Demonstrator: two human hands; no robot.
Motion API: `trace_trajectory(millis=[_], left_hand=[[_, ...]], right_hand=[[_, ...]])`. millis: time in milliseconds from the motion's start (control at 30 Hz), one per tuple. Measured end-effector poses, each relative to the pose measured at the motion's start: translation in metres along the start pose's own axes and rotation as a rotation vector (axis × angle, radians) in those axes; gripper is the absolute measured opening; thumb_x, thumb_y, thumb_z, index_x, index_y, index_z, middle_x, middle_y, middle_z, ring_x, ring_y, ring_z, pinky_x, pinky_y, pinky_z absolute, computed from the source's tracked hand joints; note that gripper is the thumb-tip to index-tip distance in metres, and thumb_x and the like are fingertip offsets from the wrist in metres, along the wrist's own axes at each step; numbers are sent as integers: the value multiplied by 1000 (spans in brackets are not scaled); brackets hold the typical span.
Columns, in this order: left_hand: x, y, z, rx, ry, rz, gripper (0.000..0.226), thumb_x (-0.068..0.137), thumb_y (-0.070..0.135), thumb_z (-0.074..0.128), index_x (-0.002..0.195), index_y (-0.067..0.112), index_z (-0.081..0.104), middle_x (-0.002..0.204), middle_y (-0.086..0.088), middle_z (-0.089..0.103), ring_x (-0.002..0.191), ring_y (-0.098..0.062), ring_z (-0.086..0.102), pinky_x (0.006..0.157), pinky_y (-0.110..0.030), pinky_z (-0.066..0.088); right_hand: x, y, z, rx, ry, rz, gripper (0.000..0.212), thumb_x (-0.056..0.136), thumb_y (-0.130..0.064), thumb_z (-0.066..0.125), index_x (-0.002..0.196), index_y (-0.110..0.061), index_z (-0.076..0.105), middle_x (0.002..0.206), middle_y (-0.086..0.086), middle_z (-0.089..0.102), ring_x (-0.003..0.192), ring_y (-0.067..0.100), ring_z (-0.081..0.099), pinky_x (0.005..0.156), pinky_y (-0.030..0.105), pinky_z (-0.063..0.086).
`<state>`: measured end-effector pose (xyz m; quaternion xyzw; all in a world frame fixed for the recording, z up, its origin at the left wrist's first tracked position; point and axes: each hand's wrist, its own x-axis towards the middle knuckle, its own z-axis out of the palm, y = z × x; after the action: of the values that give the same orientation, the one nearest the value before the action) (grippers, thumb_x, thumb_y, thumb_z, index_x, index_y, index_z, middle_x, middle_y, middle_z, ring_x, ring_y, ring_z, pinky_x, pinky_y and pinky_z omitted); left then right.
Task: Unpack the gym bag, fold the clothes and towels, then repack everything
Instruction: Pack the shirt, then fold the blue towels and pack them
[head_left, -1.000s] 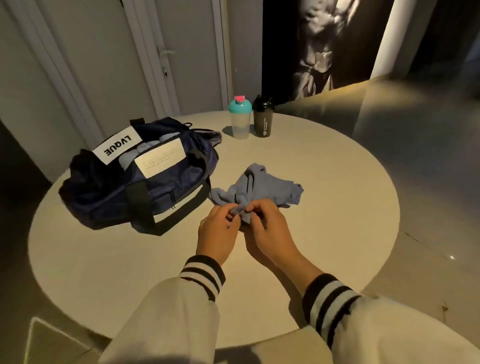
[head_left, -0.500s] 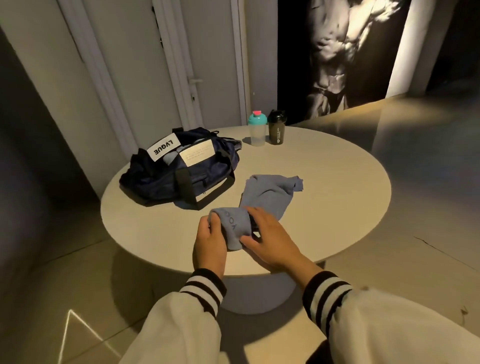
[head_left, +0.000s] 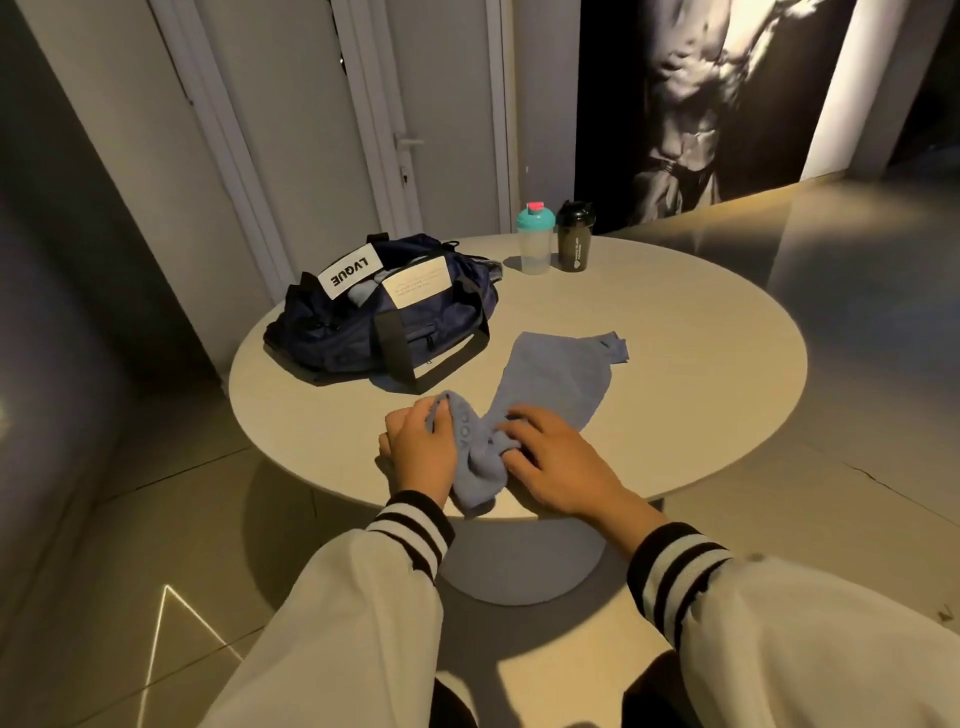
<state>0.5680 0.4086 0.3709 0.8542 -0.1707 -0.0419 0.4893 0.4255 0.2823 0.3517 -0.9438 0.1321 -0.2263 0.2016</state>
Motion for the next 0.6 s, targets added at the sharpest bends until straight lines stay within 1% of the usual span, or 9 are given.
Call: trace_trajectory(millis=[100,167,233,300,367,433,500,533,600], left_hand=[[-2,6,2,-83,-89,99,14,102,40,51,108,29,58,124,-10,51,108,-27,58,99,-47,52],[-10,14,5,-23,-111,168,29,103,42,41,117,25,61,127,-7,52,106,-24,58,98,-43,52],[-14,20,11,-39,-144,247,32,105,42,38,125,30,60,135,-1,49,108,-17,55,94,-31,51],[-21,25,17,1,-226,352,31,107,36,40,132,30,57,141,7,43,113,-7,49,86,-10,40],[-26,30,24,61,-336,448,31,108,27,41,135,23,56,138,11,42,120,-3,45,89,-2,34],[-29,32,32,39,-405,454,29,106,27,43,130,22,59,131,11,48,120,-5,49,96,-15,39],[-31,35,37,0,-409,389,24,102,42,48,114,24,58,117,0,59,100,-15,61,80,-26,50],[-30,34,38,-36,-409,360,29,98,51,50,108,24,56,109,-6,62,89,-18,64,72,-29,52],[-28,34,38,-115,-424,307,34,94,54,59,106,22,54,101,-9,65,85,-21,67,69,-34,58]], right_hand=[[4,2,3,-87,-120,6,54,102,-51,23,146,-30,46,150,-2,46,133,18,44,111,37,39],[7,7,6,-178,-128,79,67,97,-56,9,151,-30,39,156,0,38,141,22,36,116,39,33],[10,10,10,-274,-89,163,74,91,-58,0,149,-32,36,155,1,39,140,23,35,113,41,34],[9,12,13,-307,-17,275,66,93,-53,7,147,-31,39,151,2,43,137,24,38,111,44,34],[7,14,13,-296,70,364,50,99,-43,22,140,-30,47,144,1,49,131,25,42,105,47,32],[6,15,9,-194,140,375,37,98,-37,28,116,-31,60,123,1,60,111,26,50,91,44,37],[6,14,5,8,179,294,34,93,-38,27,93,-37,61,98,-1,63,89,22,51,77,41,41],[6,14,5,86,173,256,37,93,-40,27,96,-36,64,95,-3,63,86,19,51,75,40,44],[5,11,5,132,136,225,45,96,-42,25,114,-34,66,99,-4,64,90,15,51,79,38,47]])
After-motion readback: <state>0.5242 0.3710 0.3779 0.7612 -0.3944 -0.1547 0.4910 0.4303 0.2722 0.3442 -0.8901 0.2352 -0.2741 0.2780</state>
